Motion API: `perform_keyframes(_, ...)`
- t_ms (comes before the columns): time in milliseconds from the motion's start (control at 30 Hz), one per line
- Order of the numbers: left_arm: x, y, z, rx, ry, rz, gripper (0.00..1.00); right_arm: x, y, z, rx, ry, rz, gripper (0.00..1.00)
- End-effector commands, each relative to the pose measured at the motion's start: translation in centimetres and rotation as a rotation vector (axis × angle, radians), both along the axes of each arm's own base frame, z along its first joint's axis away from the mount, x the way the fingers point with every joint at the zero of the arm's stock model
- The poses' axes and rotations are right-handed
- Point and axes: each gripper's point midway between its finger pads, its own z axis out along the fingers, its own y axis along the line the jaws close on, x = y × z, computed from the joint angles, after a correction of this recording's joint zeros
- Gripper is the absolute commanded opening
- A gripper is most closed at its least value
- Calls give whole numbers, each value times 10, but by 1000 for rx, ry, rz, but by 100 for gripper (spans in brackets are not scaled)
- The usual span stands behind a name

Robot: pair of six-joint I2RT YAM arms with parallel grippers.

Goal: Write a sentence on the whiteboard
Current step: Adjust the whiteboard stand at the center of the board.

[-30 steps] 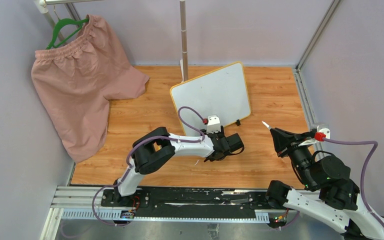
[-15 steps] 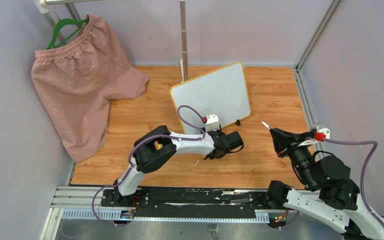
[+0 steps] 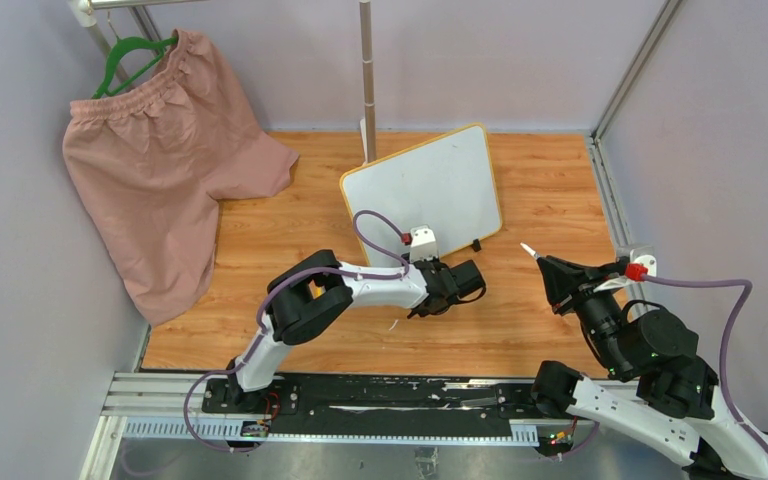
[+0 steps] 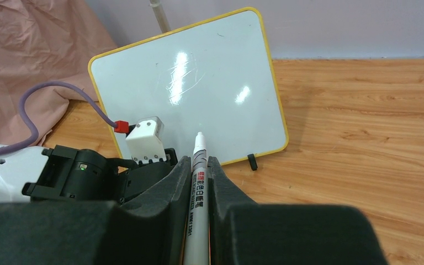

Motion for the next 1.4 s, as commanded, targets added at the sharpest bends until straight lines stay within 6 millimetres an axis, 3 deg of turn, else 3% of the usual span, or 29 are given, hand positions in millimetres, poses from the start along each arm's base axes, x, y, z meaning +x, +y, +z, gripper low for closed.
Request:
perform_keyframes(0, 6, 10, -7, 18, -32, 29, 38, -3, -2, 10, 37, -10, 11, 0)
perform_keyframes(333, -3, 22, -18, 25, 6, 19, 26, -3, 0, 11, 34, -7, 17, 0)
perform_keyframes(800, -22, 54, -28, 90, 54, -49, 0, -3, 5, 9, 42, 8, 34, 0)
perform_keyframes(1067, -34, 52, -43, 74, 116, -138, 0, -3, 12, 5, 44, 21, 47, 0)
perform_keyframes(1367, -43, 67, -45, 113, 141, -146, 0, -3, 13, 5, 39, 27, 56, 0)
